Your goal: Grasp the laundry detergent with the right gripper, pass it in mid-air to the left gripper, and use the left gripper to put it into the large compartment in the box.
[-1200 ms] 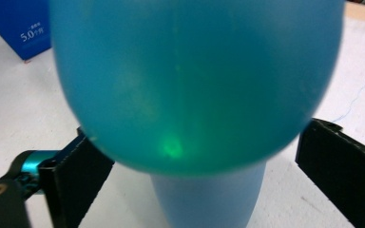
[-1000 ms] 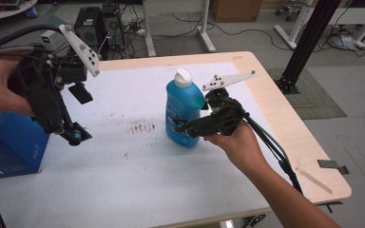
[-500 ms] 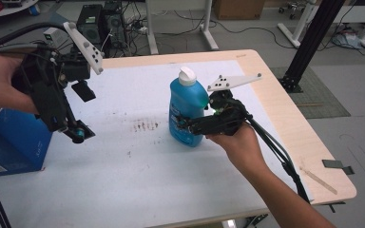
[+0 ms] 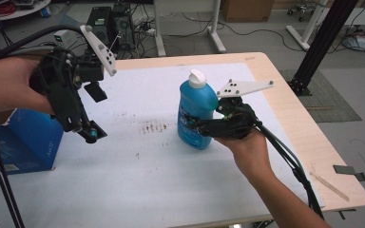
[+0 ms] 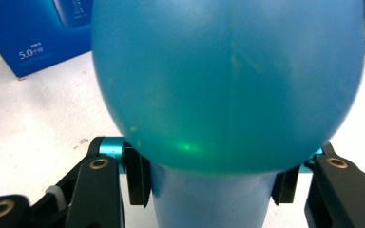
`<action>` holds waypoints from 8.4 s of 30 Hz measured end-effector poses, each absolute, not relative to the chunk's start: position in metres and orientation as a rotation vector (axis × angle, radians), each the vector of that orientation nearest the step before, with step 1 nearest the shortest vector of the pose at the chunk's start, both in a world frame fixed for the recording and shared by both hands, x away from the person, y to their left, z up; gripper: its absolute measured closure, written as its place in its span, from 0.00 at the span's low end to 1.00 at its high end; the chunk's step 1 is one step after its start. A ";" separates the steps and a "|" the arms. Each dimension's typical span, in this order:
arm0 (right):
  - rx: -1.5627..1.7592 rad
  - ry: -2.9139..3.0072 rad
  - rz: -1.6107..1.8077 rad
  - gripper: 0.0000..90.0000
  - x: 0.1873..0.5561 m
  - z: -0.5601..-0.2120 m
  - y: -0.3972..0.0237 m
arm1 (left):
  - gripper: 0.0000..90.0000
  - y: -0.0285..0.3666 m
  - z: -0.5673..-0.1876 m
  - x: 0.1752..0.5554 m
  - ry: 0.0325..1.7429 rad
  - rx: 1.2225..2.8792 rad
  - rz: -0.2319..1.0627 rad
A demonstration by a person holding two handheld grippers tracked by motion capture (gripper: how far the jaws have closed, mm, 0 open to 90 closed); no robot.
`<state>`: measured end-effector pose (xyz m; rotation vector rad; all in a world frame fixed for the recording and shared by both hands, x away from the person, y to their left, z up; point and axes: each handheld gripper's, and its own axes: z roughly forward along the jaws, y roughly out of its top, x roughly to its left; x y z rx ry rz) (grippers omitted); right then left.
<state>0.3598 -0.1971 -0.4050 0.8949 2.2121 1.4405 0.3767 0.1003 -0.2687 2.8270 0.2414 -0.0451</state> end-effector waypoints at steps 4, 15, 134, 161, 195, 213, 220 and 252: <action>0.894 2.234 1.410 0.51 0.359 -0.400 -0.194 | 0.02 0.100 -0.267 0.376 0.244 2.818 -0.044; 0.644 2.371 1.472 0.50 0.362 -0.370 -0.192 | 0.02 0.097 -0.249 0.375 0.151 2.805 -0.033; -0.002 2.838 1.567 0.40 0.374 -0.324 -0.103 | 0.42 0.037 -0.226 0.370 -0.125 2.928 -0.058; 0.367 2.963 0.872 0.12 0.383 -0.314 -0.208 | 0.42 0.085 -0.150 0.394 0.409 2.923 0.031; 0.573 2.904 0.784 0.01 0.386 -0.313 -0.254 | 0.42 0.194 -0.110 0.408 0.916 2.749 0.059; 0.605 2.907 0.768 0.01 0.393 -0.316 -0.251 | 0.42 0.254 -0.102 0.407 1.020 2.681 0.147; 0.606 2.907 0.760 0.01 0.393 -0.315 -0.252 | 0.42 0.271 -0.113 0.408 1.044 2.706 0.184; 0.650 2.924 0.702 0.01 0.399 -0.326 -0.250 | 0.42 0.274 -0.250 0.428 0.929 2.863 0.086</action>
